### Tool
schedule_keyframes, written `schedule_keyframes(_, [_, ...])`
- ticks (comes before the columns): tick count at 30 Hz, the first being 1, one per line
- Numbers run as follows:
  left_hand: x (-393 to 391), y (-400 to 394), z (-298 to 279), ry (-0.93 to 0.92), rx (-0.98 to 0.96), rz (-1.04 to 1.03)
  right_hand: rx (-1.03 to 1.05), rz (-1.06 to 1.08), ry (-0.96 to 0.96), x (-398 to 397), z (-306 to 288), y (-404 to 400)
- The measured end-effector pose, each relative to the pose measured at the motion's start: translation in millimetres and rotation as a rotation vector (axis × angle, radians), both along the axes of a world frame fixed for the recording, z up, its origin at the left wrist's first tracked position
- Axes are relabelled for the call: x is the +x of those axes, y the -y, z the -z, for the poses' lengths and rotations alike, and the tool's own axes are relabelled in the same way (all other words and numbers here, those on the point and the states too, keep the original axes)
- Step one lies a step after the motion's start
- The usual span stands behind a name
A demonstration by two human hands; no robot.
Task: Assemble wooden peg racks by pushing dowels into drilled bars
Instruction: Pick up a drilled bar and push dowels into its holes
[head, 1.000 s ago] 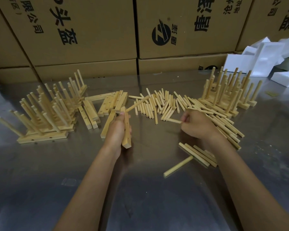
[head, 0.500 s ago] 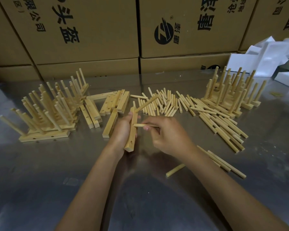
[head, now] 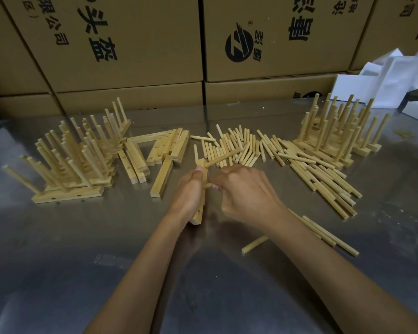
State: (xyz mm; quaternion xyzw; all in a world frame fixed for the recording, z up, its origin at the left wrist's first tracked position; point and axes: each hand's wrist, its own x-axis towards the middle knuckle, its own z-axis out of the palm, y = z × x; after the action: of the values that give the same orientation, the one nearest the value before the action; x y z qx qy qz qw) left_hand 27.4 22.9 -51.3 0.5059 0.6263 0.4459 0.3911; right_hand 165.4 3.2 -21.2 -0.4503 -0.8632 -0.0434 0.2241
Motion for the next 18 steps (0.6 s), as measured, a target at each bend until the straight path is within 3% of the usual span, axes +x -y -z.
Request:
schedule_keyframes(5, [0, -6, 2, 0.116, -0.052, -0.052, -0.078, -0.009, -0.17, 3, 7, -6])
schedule_keyframes(8, [-2, -9, 2, 0.194, -0.093, -0.093, 0.018, -0.008, -0.226, 8, 7, -13])
schedule_keyframes(12, [-11, -13, -1, 0.382, -0.154, -0.261, 0.131, 0.252, -0.537, 27, 3, -27])
schedule_keyframes(14, [-16, -14, -5, 0.515, -0.192, -0.328, -0.054, 0.343, -0.477, 40, 9, -35])
schedule_keyframes(16, [-17, -15, -6, 0.546, -0.199, -0.335, -0.369, 0.306, -0.296, 48, 16, -39])
schedule_keyframes(18, [-16, -14, -5, 0.549, -0.198, -0.317, -0.536, 0.264, -0.141, 50, 23, -41])
